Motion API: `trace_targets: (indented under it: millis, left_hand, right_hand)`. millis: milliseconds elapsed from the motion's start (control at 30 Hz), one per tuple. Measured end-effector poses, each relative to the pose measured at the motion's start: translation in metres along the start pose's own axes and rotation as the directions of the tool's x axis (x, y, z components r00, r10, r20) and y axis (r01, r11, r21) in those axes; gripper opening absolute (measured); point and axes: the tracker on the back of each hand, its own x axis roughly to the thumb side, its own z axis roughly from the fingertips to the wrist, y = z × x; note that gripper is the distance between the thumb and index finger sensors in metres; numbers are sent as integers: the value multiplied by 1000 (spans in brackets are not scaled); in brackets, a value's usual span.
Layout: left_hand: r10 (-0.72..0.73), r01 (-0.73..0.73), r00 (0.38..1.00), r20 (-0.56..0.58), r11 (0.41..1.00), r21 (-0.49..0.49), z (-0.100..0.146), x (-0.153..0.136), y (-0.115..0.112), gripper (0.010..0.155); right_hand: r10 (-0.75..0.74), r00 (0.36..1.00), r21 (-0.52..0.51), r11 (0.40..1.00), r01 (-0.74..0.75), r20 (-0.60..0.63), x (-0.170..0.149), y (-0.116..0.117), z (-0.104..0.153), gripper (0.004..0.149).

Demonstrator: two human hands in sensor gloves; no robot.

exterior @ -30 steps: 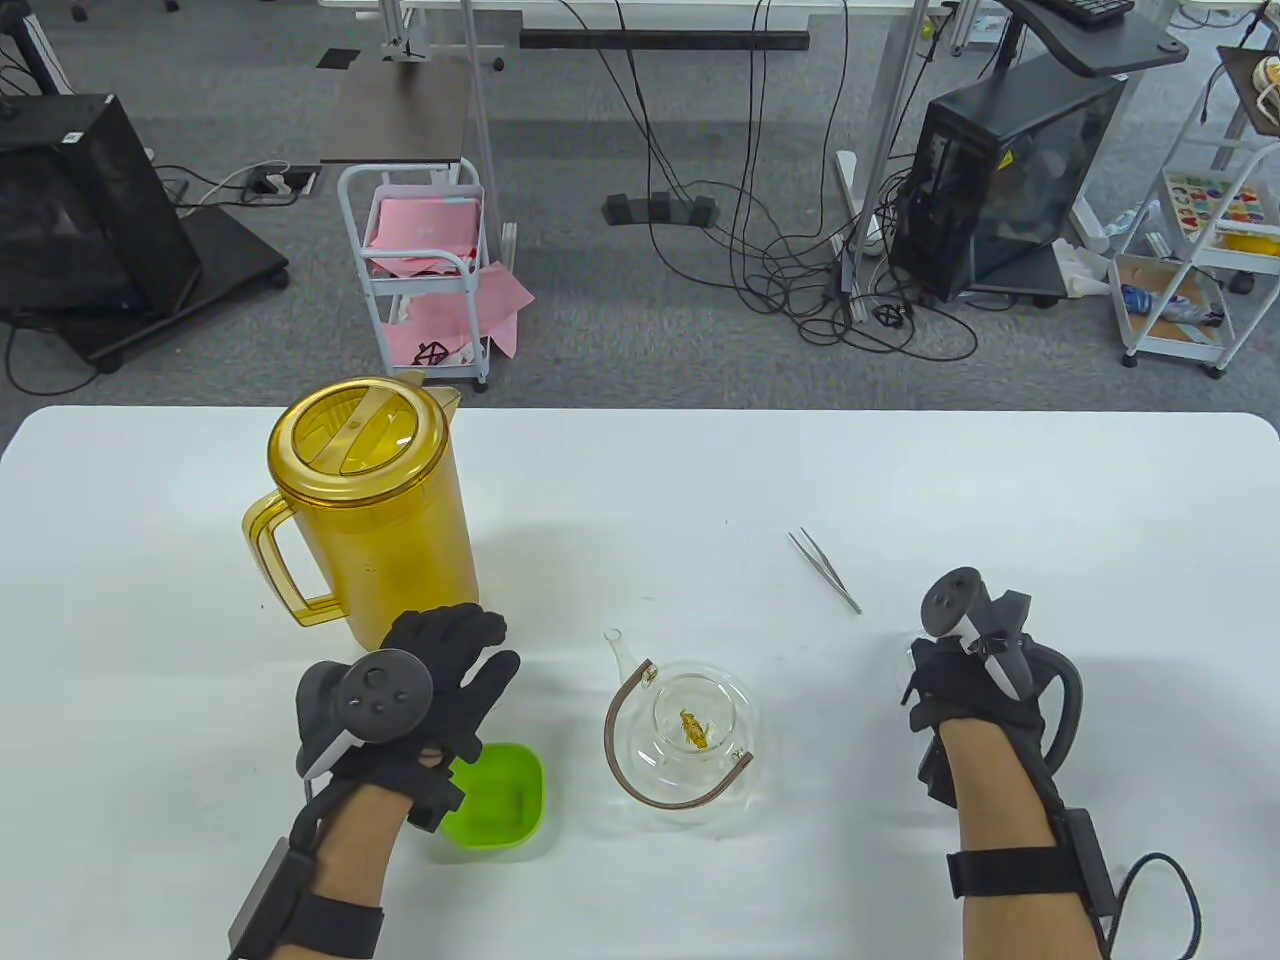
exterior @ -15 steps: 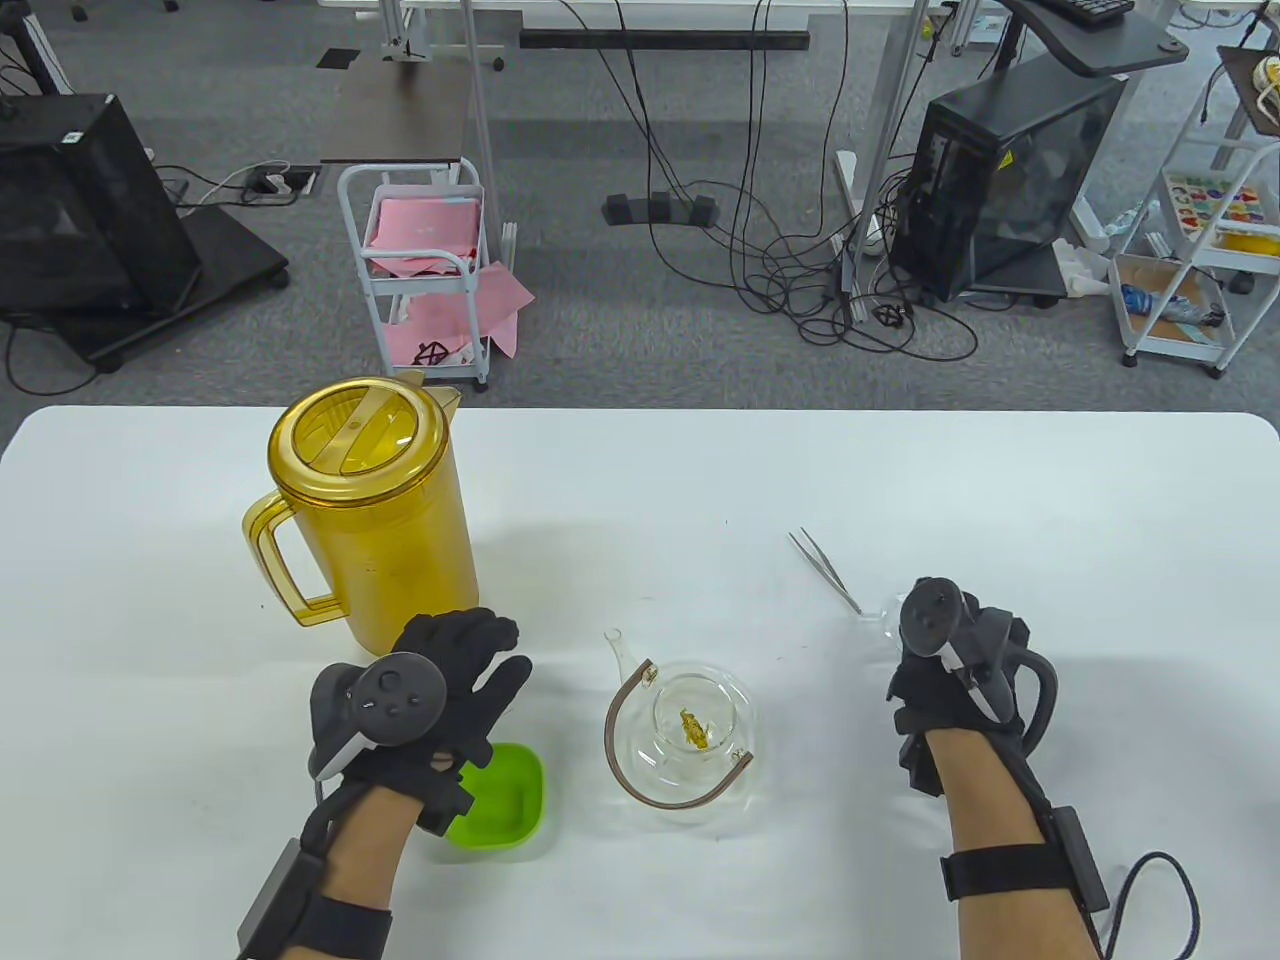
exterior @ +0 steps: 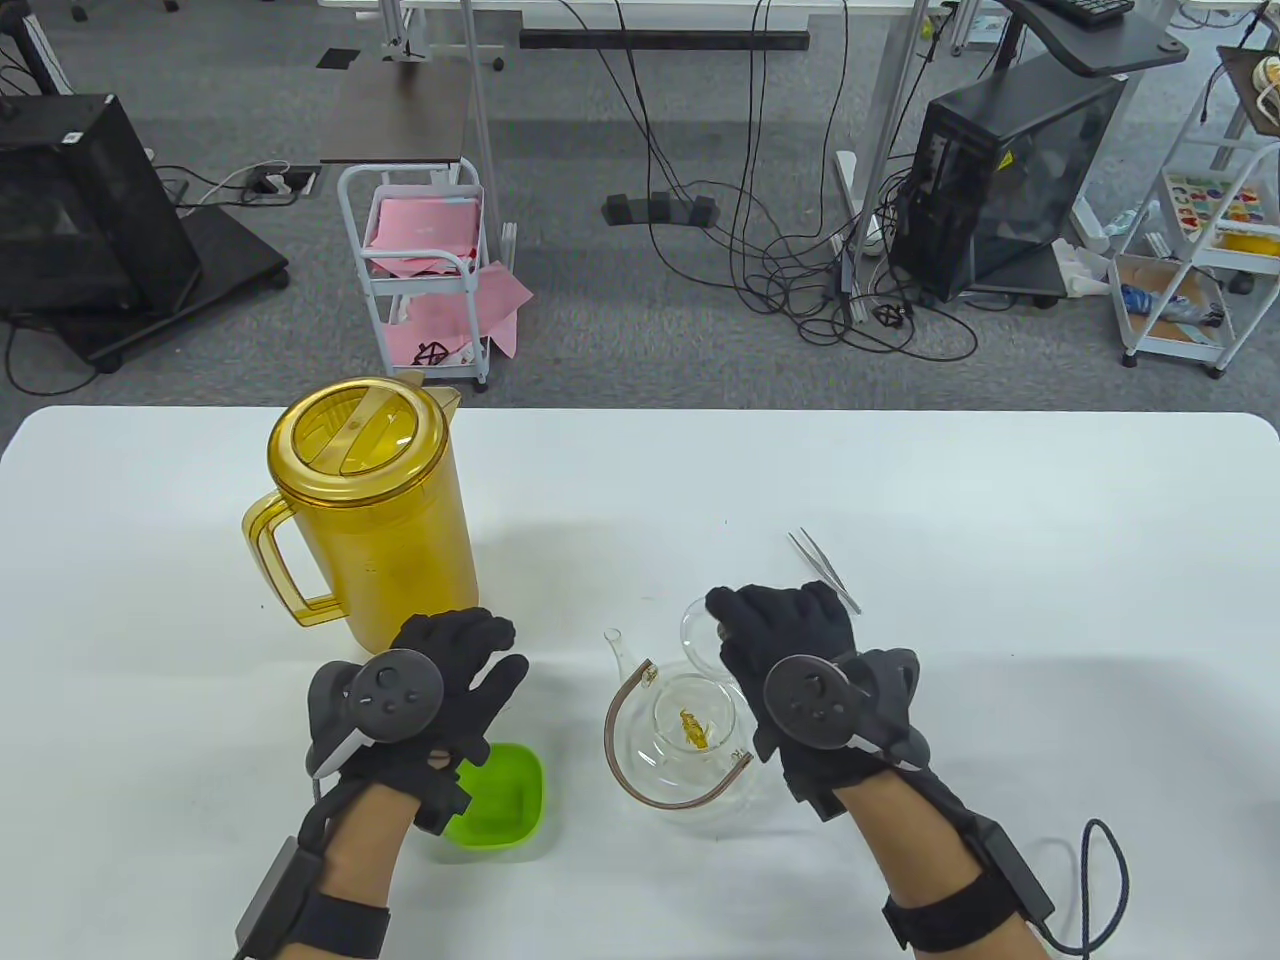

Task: Make chrysanthemum tea

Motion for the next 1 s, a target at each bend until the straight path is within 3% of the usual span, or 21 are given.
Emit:
trace_targets:
  millis: [200, 467, 1000]
  left_hand:
    - [-4, 4, 1000, 7, 1000, 0, 0, 1, 1, 59]
    - [-13, 13, 1000, 10, 1000, -17, 0, 0, -2, 59]
    - [-12, 13, 1000, 17, 999, -37, -1, 3, -7, 59]
  right_hand:
    - [83, 994, 66, 994, -87, 67, 29, 7, 6, 54]
    - [110, 993, 201, 972, -118, 52, 26, 12, 5, 53]
    - [145, 987, 228, 961, -156, 68, 27, 23, 4, 55]
